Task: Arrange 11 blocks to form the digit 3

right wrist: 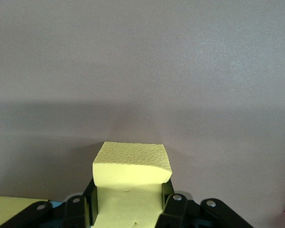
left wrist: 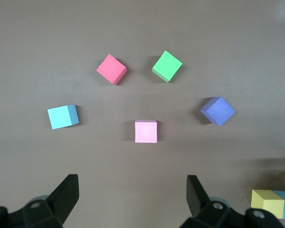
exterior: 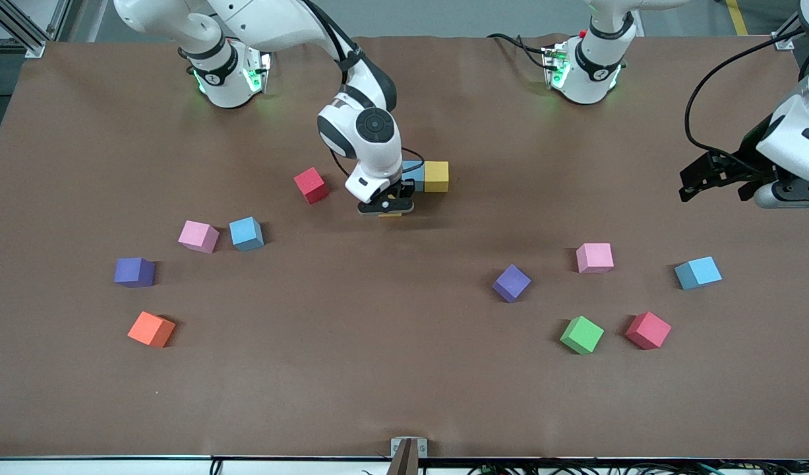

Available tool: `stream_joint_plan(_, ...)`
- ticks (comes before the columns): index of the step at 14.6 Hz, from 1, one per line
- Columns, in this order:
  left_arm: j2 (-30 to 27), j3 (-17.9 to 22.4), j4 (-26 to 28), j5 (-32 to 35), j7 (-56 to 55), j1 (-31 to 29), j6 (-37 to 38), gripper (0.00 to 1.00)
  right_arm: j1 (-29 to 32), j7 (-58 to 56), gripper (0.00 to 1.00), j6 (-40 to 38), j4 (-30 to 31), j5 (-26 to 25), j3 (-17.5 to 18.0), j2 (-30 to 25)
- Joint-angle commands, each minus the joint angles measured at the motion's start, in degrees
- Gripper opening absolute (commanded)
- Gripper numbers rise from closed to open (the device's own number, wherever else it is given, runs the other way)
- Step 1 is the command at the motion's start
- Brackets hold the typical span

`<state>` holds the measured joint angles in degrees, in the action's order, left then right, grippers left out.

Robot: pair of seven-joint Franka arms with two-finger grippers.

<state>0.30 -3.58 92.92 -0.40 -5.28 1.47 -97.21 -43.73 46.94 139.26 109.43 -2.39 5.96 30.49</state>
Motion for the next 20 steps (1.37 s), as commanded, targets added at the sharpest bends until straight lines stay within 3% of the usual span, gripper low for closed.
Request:
stream_joint_plan(1,-0.2,-0.1,-0.5,-0.3,-0.3,0.0,-0.1,1.00,-1.4,1.9,0.36,-0.4,2.7,-0.2,-0.8,-1.1)
stream_joint_plan(15,-0.5,-0.1,-0.5,-0.4,-0.4,-0.2,0.0,1.00,-1.4,3.3,0.40,-1.9,2.4,-1.7,-0.8,-1.0)
stream_joint_plan(16,-0.5,0.0,-0.5,-0.4,-0.4,-0.2,0.0,1.00,-1.4,3.4,0.72,-2.0,2.4,-1.7,-0.8,-1.0)
stream_joint_plan(17,-0.5,0.0,-0.5,-0.4,-0.4,-0.2,0.0,1.00,-1.4,3.3,0.98,-2.0,2.1,-1.7,-0.8,-1.0)
stream_joint_plan(20,-0.5,0.0,-0.5,-0.4,-0.4,-0.2,0.0,1.00,-1.4,3.3,1.00,-2.1,0.8,-1.8,-0.9,-1.0)
